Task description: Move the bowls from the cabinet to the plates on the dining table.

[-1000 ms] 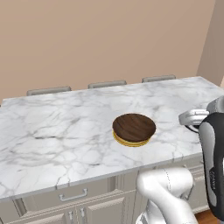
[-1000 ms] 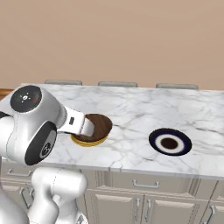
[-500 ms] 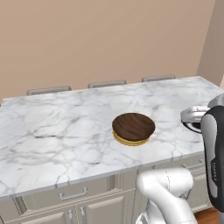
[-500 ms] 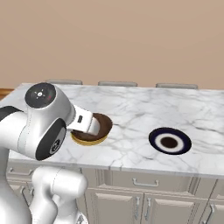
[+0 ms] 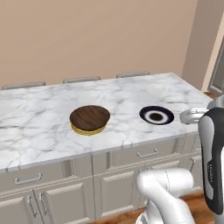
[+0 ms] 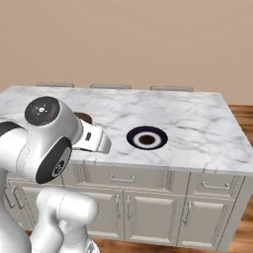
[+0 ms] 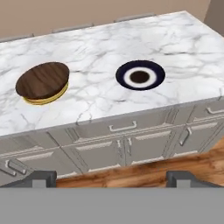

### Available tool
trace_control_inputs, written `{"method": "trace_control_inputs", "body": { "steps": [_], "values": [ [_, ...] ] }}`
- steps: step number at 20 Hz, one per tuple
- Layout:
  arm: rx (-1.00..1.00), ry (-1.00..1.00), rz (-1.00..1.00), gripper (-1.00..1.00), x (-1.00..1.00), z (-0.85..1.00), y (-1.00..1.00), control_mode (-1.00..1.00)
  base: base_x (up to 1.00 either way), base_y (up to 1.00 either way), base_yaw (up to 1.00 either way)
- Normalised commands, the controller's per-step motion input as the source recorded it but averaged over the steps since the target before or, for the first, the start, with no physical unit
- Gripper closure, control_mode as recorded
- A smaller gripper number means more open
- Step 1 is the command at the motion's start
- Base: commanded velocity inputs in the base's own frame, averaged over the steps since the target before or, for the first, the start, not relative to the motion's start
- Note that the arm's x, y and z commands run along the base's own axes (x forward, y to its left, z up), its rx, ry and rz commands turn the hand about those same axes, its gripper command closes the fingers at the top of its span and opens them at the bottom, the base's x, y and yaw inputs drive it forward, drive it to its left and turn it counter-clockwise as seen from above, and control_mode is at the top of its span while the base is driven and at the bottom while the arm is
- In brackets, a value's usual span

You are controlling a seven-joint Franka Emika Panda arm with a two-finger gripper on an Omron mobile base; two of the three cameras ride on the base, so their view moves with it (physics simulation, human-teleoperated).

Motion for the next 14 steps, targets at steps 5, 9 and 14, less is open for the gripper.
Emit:
{"method": "trace_control_inputs", "body": {
  "steps": [5, 9, 14],
  "values": [
    [0.0, 0.0, 0.0, -1.0, 0.0, 0.0, 0.0, 1.0, -0.01, -1.0, -0.05],
    [0.0, 0.0, 0.0, -1.0, 0.0, 0.0, 0.0, 1.0, -0.01, -0.99, -0.23],
    [0.0, 0.0, 0.0, -1.0, 0.0, 0.0, 0.0, 1.0, -0.04, -0.76, -0.42]
  ]
}}
